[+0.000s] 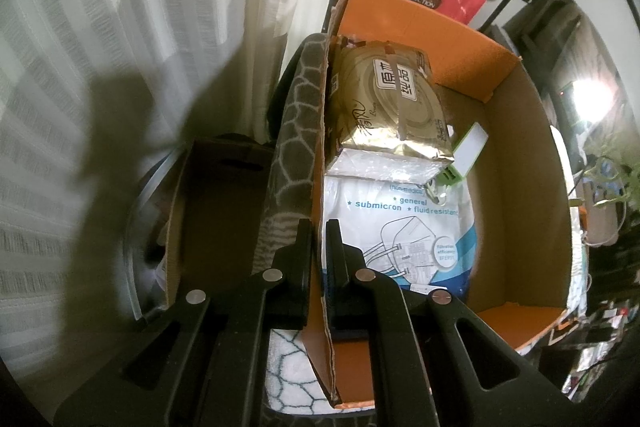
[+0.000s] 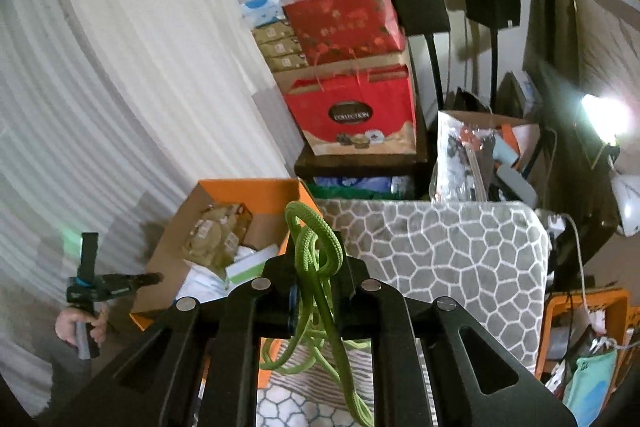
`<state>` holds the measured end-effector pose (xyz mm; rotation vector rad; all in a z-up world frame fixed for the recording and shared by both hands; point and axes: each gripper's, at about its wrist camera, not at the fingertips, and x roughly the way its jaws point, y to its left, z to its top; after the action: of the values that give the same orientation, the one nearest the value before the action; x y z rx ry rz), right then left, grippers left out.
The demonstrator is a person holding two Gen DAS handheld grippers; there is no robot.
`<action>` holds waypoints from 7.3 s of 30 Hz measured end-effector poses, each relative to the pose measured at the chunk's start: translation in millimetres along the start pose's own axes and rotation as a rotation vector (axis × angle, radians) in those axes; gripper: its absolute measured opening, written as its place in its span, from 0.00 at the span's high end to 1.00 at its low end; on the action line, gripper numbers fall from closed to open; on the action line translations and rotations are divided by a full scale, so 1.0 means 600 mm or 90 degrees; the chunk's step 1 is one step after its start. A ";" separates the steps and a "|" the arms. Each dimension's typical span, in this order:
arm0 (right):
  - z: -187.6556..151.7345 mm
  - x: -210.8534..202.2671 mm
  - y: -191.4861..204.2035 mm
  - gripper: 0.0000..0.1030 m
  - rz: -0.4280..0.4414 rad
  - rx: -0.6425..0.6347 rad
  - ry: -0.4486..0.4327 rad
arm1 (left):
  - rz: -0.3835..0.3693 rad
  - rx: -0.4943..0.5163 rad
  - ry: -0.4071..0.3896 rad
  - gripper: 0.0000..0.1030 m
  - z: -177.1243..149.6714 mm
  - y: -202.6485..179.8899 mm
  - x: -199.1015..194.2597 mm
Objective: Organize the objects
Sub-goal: 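Lift the green cable with the right tool and carry it over the box, then drop the green cable into the box and withdraw the right tool, then grasp the small white plug on the cushion with the right tool, then carry the white plug into the box and release it with the right tool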
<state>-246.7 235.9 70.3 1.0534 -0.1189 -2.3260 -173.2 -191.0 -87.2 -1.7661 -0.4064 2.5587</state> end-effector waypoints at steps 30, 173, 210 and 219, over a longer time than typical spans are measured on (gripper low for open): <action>0.107 -0.026 0.265 0.89 0.076 -0.159 -0.023 | -0.005 -0.001 -0.003 0.95 -0.002 0.001 -0.002; -0.076 0.337 -0.065 0.85 0.059 0.135 0.161 | -0.003 -0.001 0.002 0.95 -0.009 0.001 0.012; -0.079 0.329 0.275 0.85 0.206 -0.041 0.209 | -0.014 -0.017 0.003 0.94 -0.008 0.008 0.011; -0.131 0.388 0.350 0.85 0.201 -0.106 0.282 | -0.015 -0.017 0.003 0.94 -0.008 0.009 0.010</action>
<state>-214.1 -51.9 -73.1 1.3280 0.0754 -1.7482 -170.5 -194.1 -95.5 -1.7648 -0.4610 2.5453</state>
